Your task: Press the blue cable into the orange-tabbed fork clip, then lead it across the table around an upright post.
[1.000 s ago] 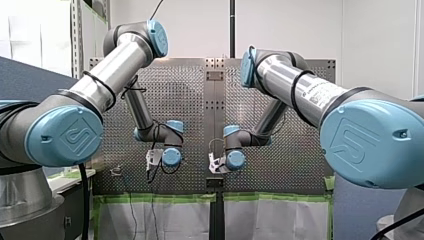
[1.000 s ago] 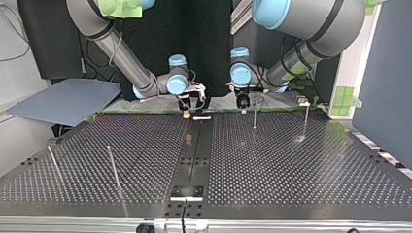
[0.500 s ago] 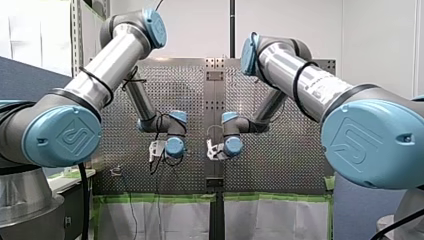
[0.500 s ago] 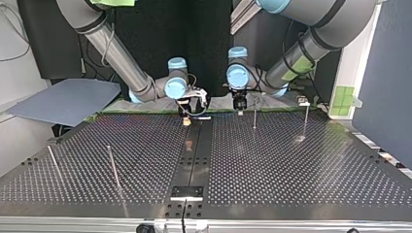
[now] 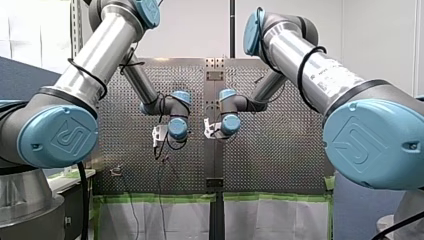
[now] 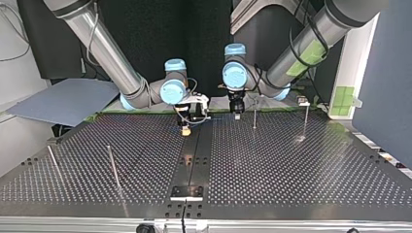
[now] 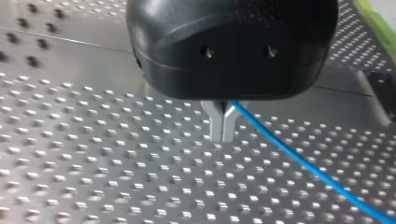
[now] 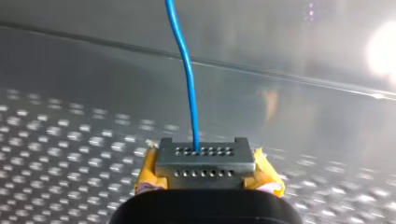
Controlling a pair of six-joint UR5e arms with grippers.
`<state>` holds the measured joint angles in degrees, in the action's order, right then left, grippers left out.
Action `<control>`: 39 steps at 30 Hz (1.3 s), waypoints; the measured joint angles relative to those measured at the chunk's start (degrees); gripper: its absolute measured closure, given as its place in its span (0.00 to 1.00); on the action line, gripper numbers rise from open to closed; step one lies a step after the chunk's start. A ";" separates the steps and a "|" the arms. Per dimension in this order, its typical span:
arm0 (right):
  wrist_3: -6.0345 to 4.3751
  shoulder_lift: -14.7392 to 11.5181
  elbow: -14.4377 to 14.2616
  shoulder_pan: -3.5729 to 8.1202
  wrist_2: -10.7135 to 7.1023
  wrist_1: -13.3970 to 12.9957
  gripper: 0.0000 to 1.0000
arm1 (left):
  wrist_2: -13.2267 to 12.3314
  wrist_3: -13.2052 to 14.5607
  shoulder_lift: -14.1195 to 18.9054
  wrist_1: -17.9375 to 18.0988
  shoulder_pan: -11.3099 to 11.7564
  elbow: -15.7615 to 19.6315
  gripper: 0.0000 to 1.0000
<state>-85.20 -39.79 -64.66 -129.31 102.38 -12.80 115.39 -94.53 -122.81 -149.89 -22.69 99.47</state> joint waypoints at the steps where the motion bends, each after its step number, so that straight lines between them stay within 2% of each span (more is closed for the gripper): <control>1: -0.02 -0.51 0.00 -0.03 0.01 0.18 1.00 | 0.27 -0.04 0.60 -0.23 -0.11 0.00 1.00; 12: -0.11 -6.51 -0.02 -0.67 0.15 2.18 1.00 | 1.43 -0.28 6.32 -2.17 -0.35 -0.57 1.00; 24: -0.42 -12.72 -0.14 -0.87 0.88 3.58 1.00 | 3.45 -1.08 12.71 -7.29 -0.37 -5.19 1.00; 39: -0.95 -20.79 -0.11 0.25 1.31 4.14 1.00 | 2.80 -1.61 20.86 -12.72 -0.22 -11.71 1.00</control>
<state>-86.15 -60.58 -64.77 -129.07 103.69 -8.67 118.19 -96.14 -101.95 -162.60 -22.91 87.76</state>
